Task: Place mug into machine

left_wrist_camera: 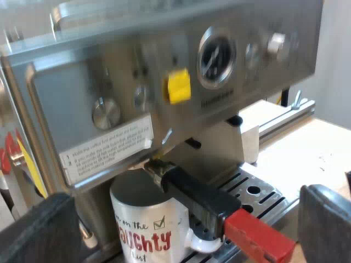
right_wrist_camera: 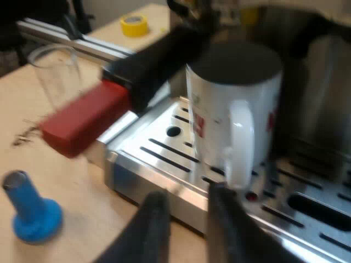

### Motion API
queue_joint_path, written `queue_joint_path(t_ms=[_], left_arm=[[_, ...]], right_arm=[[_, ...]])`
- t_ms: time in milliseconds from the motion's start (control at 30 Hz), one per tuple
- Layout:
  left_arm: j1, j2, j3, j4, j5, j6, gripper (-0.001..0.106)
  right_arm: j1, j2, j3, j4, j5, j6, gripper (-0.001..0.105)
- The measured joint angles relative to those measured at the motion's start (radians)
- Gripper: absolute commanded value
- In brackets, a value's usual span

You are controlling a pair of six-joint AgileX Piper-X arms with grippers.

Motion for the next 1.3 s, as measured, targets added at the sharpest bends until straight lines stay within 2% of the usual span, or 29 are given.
queue_joint_path(t_ms=[233,400,767,1000,1300], left_arm=[[0.0,-0.002,-0.133,0.136,0.006,0.0,0.081],[0.0,-0.004,-0.19,0.175,0.028,0.0,0.081],[0.0,-0.004,-0.193,0.253,0.041,0.0,0.081],[0.0,-0.004,-0.191,0.26,0.041,0.0,0.081],[0.0,-0.004,-0.192,0.26,0.041,0.0,0.081]], right_arm=[[0.047,-0.02,-0.141,0.101,0.03,0.0,0.0],[0.047,0.024,-0.253,0.155,0.119,0.0,0.0],[0.028,0.255,-0.401,0.163,0.178,0.0,0.0],[-0.031,0.351,-0.489,0.149,0.183,0.002,0.0],[-0.084,0.408,-0.524,0.102,0.162,0.002,0.0]])
